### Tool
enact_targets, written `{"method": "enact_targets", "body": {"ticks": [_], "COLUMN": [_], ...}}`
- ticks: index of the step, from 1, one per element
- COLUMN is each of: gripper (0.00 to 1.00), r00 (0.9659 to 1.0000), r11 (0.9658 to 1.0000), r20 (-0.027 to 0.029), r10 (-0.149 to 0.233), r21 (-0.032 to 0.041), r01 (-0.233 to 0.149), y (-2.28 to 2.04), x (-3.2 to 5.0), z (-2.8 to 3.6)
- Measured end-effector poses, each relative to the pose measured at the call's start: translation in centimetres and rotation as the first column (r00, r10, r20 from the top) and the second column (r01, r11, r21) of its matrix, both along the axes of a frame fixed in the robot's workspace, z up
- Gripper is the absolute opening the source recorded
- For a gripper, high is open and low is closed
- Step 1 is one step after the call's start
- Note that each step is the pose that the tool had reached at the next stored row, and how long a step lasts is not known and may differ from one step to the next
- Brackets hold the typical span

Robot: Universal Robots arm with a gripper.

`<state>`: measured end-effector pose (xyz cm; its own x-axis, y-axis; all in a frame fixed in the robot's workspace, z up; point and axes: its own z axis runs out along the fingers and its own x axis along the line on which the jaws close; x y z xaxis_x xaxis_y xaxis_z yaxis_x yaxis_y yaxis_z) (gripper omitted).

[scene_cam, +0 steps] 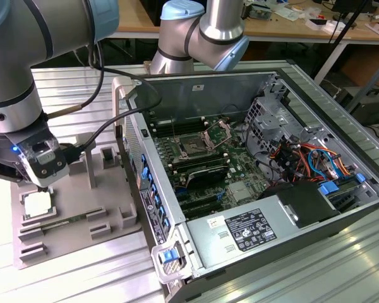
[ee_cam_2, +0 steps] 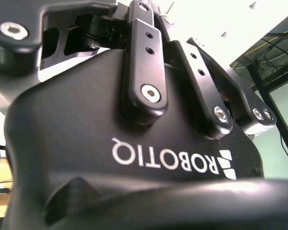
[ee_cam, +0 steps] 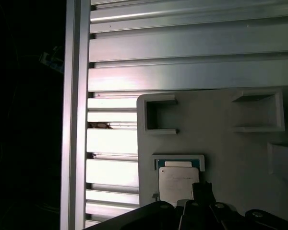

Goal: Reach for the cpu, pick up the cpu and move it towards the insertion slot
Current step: 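Reach for the cpu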

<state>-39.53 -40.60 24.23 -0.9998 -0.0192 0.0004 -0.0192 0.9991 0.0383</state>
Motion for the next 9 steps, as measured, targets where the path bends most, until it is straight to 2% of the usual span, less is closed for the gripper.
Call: {"method": "enact_targets", "body": {"ticks": [9], "gripper": [0.11], "r00": [1.0], "r11": [1.0], "r20": [0.0], "r10": [0.0], "r21": [-0.0001], "r01": [0.0], "y": [-0.02], "x": [-0.22], "z": [-0.17]}}
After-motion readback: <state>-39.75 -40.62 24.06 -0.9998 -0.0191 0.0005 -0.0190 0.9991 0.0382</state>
